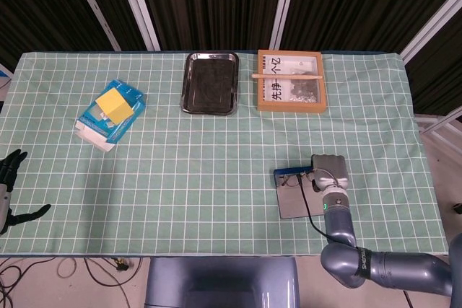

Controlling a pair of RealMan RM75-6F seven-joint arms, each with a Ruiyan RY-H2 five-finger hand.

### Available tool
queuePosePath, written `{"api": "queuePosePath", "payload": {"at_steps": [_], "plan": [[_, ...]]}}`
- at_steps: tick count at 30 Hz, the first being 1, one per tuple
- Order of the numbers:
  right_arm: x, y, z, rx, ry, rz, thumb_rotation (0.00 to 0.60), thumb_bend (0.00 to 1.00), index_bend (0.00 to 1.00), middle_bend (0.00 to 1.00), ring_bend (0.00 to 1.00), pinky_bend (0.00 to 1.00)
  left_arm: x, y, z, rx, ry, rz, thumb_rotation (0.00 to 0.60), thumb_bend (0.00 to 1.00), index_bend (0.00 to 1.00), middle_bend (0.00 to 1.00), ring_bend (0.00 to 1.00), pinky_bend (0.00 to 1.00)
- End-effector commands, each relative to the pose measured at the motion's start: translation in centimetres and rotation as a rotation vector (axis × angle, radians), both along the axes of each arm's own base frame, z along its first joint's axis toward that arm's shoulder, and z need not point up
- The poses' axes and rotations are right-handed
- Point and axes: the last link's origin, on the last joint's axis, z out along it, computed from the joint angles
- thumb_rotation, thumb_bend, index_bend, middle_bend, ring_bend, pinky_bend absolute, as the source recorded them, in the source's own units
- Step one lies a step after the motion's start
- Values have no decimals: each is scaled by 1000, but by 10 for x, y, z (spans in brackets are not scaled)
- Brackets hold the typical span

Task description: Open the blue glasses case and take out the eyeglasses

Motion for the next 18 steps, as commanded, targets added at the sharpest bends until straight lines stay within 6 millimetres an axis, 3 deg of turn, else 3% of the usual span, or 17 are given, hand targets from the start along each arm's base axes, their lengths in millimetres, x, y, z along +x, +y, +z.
{"api": "queuePosePath", "payload": {"at_steps": [1,18], "plan": [[-1,-1,-6,3,-29,10,600,433,408,907,966,1000,0,0,0,-2,1,0,600,14,0,0,0,0],[10,-10,-21,11,-47,50,600,491,437,907,966,1000,-2,2,0,-2,-3,9,600,14,0,0,0,0]]}}
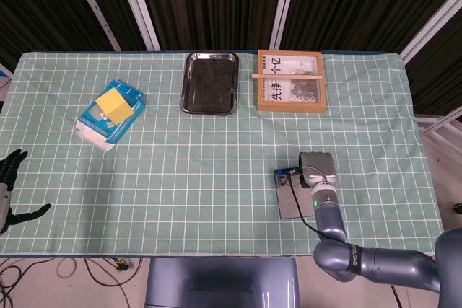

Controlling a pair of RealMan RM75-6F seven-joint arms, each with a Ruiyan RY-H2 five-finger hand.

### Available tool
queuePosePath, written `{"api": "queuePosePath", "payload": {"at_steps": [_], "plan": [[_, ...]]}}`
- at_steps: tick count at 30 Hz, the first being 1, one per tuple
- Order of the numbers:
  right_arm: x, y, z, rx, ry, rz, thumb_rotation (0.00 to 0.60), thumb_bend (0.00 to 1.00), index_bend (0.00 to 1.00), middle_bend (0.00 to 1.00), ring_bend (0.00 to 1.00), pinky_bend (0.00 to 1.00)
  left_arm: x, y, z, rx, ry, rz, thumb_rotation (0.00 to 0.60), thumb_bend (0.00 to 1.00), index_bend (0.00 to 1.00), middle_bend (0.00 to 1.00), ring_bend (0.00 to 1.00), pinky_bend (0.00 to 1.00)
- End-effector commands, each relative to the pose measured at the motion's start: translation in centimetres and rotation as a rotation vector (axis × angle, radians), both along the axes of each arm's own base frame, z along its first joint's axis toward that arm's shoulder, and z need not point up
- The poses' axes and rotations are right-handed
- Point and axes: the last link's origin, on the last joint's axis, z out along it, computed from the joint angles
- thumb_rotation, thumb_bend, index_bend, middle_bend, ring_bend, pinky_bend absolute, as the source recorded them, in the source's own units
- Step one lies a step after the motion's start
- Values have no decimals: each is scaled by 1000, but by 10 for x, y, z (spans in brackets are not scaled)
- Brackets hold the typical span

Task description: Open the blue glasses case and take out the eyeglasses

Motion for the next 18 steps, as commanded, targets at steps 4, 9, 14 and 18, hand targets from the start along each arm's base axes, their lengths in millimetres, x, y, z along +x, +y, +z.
{"api": "queuePosePath", "payload": {"at_steps": [4,9,14,18], "plan": [[-2,-1,-3,7,12,-14,600,494,437,907,966,1000,0,0,1,4,-1,3,600,14,0,0,0,0],[-5,-2,-4,7,18,-29,600,494,437,908,966,1000,-1,0,1,4,0,4,600,14,0,0,0,0],[-5,-3,-3,3,17,-32,600,498,438,907,966,1000,-1,1,1,5,1,4,600,13,0,0,0,0],[-6,-3,-4,7,17,-41,600,501,440,908,966,1000,-1,1,1,6,0,4,600,14,0,0,0,0]]}}
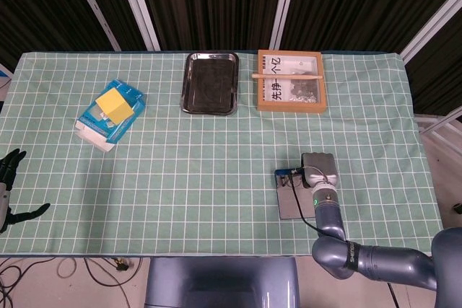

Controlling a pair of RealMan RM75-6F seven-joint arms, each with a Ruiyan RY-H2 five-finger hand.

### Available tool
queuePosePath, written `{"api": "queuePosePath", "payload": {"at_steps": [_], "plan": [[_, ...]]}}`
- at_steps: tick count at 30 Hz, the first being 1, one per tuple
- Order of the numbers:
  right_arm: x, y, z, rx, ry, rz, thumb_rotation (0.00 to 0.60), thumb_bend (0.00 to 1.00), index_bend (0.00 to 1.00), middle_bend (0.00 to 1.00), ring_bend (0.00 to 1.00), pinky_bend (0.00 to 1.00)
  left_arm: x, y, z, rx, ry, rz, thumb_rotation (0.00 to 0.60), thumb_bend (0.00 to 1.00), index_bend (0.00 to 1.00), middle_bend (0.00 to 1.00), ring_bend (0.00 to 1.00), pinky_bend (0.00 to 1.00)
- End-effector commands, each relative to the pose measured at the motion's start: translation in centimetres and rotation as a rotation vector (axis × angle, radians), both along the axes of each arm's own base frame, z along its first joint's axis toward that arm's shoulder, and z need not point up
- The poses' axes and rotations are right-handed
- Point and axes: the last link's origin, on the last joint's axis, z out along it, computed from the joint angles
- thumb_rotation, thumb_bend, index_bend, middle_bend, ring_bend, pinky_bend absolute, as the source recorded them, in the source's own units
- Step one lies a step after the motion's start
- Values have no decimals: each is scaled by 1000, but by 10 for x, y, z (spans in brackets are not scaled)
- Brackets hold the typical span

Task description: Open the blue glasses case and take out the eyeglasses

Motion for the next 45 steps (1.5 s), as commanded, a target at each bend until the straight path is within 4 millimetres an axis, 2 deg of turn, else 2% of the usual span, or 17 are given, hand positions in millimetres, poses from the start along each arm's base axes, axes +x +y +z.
{"api": "queuePosePath", "payload": {"at_steps": [1,45], "plan": [[-1,0,-1,3,1,-4,600,501,440,908,966,1000,0,0,0,0,0,0,600,14,0,0,0,0],[-8,0,-4,12,6,-49,600,566,441,907,966,1000,0,0,1,4,-3,0,600,14,0,0,0,0]]}}
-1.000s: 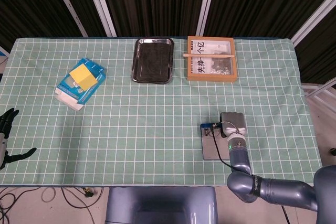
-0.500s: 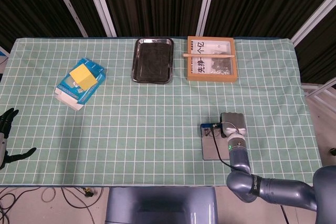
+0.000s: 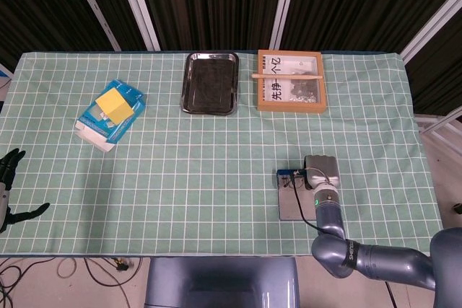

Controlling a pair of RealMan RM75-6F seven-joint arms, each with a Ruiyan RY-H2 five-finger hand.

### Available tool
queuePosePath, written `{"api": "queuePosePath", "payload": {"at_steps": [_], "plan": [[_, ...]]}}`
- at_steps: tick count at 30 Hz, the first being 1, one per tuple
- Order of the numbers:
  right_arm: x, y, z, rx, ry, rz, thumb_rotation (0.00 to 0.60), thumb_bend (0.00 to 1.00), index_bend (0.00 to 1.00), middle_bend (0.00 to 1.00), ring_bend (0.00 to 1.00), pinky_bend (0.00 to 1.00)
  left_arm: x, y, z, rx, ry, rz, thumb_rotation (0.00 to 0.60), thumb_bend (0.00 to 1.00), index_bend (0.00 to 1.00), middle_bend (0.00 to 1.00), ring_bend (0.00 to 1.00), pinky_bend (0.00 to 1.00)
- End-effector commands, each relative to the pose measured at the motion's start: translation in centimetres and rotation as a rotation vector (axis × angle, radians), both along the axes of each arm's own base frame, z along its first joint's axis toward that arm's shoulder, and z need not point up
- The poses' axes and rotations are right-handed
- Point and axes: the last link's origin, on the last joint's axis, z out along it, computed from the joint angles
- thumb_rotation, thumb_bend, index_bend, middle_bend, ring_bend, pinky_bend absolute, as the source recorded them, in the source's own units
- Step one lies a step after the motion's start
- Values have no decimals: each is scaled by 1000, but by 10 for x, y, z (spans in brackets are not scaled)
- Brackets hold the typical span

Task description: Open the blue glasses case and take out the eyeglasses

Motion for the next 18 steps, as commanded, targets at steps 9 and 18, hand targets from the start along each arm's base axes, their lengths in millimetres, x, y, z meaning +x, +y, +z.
{"api": "queuePosePath", "payload": {"at_steps": [9,18], "plan": [[1,-1,1,-3,-6,1,600,568,511,908,966,1000,0,0,0,1,-1,-1,600,14,0,0,0,0],[4,-1,1,-9,-26,2,600,570,553,908,966,1000,0,0,0,2,-2,0,600,14,0,0,0,0]]}}
